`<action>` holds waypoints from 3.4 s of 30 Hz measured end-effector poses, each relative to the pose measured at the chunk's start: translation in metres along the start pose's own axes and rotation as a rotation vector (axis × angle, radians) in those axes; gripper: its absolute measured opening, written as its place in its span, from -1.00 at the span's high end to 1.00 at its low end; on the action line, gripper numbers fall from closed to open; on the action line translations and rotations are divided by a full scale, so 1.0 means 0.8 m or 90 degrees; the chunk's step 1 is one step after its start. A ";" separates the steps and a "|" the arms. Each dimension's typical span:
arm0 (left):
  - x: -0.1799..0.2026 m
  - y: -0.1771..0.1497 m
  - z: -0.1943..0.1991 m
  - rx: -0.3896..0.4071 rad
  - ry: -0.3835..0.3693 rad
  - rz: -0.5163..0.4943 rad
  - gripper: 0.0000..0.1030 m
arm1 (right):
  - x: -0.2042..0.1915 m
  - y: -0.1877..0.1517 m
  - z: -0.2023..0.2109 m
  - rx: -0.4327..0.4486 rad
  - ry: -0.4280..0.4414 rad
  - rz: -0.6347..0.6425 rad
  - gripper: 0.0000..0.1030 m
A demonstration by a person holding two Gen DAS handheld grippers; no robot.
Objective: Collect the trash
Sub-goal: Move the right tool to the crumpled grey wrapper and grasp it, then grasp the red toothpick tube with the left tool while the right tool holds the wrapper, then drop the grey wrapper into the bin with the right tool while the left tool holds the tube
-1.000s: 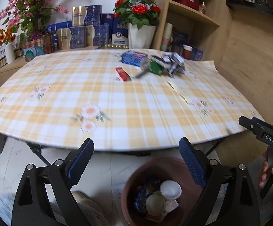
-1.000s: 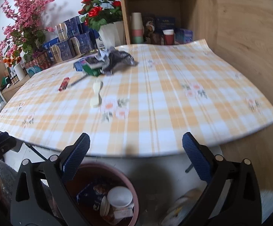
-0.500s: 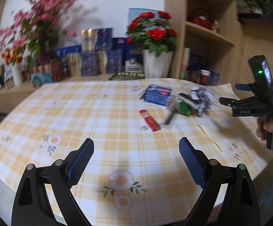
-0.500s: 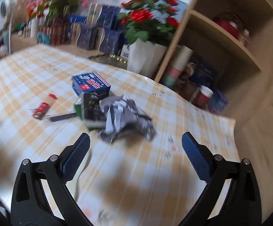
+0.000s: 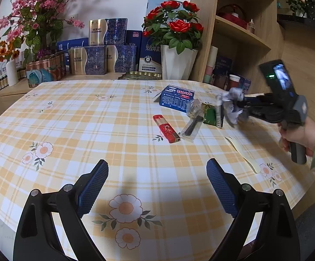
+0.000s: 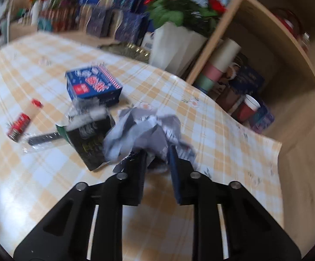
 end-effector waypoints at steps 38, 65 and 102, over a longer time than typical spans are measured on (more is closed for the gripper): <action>0.029 0.085 -0.208 -0.170 0.098 0.037 0.28 | 0.066 -0.159 0.177 0.097 0.080 -0.312 0.64; 0.050 0.062 0.018 -0.108 -0.066 0.041 0.56 | 0.017 -0.190 0.253 0.078 0.166 -0.343 0.64; 0.080 -0.087 0.135 -0.113 -0.083 -0.018 0.65 | -0.186 -0.308 0.175 -0.270 0.357 -0.288 0.00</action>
Point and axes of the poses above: each gripper's, at about its wrist camera, not at the fingertips, and z roughly against the way its jaws point, x to its right, y to its top, the point moved 1 cm from there along -z, roughly the way its jaws point, and after that the axes turned 1 degree about -y, right-handed, at the moved point
